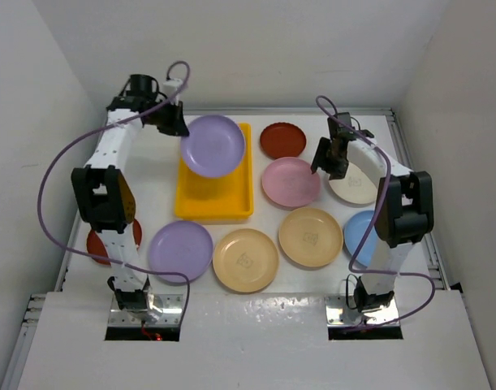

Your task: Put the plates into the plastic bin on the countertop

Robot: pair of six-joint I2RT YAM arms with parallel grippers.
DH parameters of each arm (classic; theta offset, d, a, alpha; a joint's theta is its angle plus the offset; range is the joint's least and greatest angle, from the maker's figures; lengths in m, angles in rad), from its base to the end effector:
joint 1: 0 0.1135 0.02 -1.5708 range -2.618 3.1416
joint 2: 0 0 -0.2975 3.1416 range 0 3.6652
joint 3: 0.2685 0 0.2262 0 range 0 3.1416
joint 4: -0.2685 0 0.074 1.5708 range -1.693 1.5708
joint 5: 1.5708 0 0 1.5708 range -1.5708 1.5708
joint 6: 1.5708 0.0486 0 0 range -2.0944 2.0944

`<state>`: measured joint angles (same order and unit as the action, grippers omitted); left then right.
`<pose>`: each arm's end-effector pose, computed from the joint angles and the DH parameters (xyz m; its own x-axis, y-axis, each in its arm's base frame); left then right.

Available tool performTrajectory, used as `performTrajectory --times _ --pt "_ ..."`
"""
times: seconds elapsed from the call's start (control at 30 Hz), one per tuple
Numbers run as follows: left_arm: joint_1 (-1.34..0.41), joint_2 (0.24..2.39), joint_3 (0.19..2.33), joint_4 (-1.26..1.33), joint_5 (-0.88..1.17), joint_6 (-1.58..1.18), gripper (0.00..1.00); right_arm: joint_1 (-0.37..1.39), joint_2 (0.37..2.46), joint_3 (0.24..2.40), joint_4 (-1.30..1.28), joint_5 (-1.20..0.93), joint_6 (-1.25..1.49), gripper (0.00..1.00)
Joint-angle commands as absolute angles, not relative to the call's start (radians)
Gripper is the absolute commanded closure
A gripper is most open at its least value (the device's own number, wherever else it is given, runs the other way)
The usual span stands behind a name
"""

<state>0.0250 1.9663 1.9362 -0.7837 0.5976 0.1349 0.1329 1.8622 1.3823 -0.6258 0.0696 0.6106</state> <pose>0.4334 -0.0165 0.3585 -0.6709 0.0944 -0.7355 0.4600 0.8309 -0.3129 0.3787 0.0472 0.2415 -0.7839 0.4723 -0.4031 0.4250 0.8814 0.2062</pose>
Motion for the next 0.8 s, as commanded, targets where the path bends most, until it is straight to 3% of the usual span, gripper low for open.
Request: performTrajectory --times 0.0,0.4,0.77 --pt "0.015 2.011 1.914 -0.808 0.506 0.169 1.0 0.127 1.881 1.367 -0.627 0.095 0.63 0.42" --pt "-0.061 2.16 1.896 -0.808 0.391 0.19 1.0 0.158 1.922 1.315 -0.557 0.051 0.652 0.44" --pt "-0.071 2.212 1.919 -0.808 0.325 0.199 0.77 0.163 2.029 1.368 -0.543 0.084 0.684 0.58"
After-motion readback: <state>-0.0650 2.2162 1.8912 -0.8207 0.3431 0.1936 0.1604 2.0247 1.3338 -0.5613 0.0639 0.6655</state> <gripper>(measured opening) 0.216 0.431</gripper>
